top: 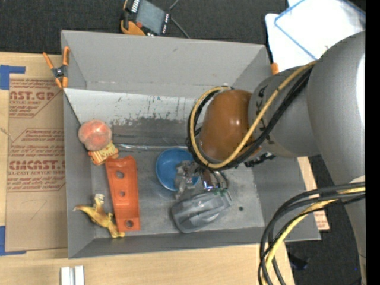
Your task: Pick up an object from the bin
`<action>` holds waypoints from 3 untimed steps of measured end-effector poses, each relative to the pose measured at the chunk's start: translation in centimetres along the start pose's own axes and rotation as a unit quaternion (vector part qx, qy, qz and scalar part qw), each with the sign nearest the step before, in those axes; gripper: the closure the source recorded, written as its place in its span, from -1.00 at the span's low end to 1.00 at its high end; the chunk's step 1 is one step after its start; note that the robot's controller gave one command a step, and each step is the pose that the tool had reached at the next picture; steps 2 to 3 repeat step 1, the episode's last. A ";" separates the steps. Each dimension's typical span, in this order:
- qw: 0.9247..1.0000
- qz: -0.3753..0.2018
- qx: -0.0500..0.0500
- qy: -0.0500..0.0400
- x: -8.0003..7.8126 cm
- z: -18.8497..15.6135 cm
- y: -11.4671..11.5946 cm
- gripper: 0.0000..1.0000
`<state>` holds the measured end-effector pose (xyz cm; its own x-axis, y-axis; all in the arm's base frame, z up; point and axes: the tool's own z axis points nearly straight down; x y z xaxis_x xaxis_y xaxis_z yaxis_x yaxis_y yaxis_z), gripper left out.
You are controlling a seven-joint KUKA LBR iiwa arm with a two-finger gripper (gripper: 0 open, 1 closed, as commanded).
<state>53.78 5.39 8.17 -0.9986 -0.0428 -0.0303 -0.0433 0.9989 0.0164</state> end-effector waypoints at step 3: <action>0.987 -0.162 0.000 -0.011 -1.5 -22.3 2.8 1.00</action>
Offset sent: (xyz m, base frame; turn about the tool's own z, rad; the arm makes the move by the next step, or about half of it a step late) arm 0.0000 0.0000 0.0000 0.0000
